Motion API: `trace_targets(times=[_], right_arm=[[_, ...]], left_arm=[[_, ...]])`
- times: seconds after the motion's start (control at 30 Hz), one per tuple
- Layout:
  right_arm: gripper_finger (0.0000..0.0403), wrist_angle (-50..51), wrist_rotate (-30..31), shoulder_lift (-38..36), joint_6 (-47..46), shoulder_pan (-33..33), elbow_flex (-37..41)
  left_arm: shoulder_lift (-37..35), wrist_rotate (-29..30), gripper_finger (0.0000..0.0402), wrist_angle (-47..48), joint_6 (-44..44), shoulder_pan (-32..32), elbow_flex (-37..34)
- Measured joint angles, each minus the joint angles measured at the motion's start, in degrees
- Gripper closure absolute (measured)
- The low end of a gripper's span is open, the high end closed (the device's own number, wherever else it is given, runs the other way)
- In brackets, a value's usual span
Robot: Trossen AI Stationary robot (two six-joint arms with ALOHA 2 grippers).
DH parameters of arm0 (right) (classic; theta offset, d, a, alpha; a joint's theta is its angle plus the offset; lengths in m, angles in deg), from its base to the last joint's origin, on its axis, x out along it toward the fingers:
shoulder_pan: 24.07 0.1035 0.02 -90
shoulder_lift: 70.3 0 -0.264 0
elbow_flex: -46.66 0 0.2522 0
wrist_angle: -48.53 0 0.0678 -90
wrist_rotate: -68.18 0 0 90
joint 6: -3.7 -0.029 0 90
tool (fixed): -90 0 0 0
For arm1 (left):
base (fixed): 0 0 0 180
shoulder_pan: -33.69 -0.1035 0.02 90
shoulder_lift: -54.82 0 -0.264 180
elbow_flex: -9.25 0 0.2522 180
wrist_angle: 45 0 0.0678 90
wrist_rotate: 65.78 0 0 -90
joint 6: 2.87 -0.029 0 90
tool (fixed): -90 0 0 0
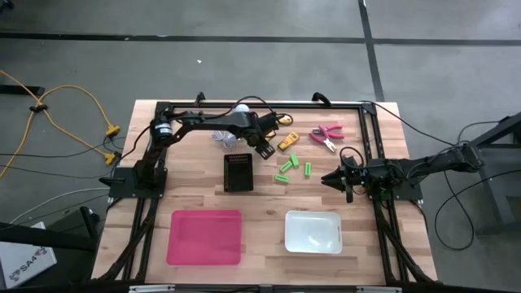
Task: Pick & Place School Supplies
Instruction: Put the yellow crayon box into the pink bin
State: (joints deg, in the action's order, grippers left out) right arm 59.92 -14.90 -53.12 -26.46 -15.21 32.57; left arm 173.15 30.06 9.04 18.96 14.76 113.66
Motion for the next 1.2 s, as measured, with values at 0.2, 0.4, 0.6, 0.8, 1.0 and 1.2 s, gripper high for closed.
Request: trace_targets(times=[0.2, 0.4, 0.6, 0.8, 1.0, 1.2], right_arm=[[0.0331, 0.00, 0.00, -0.01, 0.00, 0.00, -0.01], [0.0331, 0.00, 0.00, -0.01, -0.01, 0.01, -0.01], [0.0331, 0.00, 0.00, -0.01, 0.00, 0.00, -0.01], [0.0331, 0.00, 0.00, 0.00, -0.01, 0.01, 0.00], [0.0331, 0.00, 0.00, -0.01, 0.00, 0.00, -0.01], [0.0331, 0.00, 0.00, -0.01, 0.00, 0.02, -0.01]], left_arm=[[-2.32, 0.01, 0.0274, 1.00, -0.08, 0.98, 0.04], [-5.47, 0.29, 0.0274, 3.11, -0.07, 2.17, 0.07], [-8.24, 0.27, 0.0274, 5.51, -0.17, 3.63, 0.07], [-10.68, 0.27, 0.0274, 7.94, -0.61, 5.40, 0.07], [-12.90, 0.35, 0.0274, 10.03, -0.60, 7.92, 0.07], [-14.07, 0.38, 0.0274, 11.79, -0.08, 10.48, 0.07]])
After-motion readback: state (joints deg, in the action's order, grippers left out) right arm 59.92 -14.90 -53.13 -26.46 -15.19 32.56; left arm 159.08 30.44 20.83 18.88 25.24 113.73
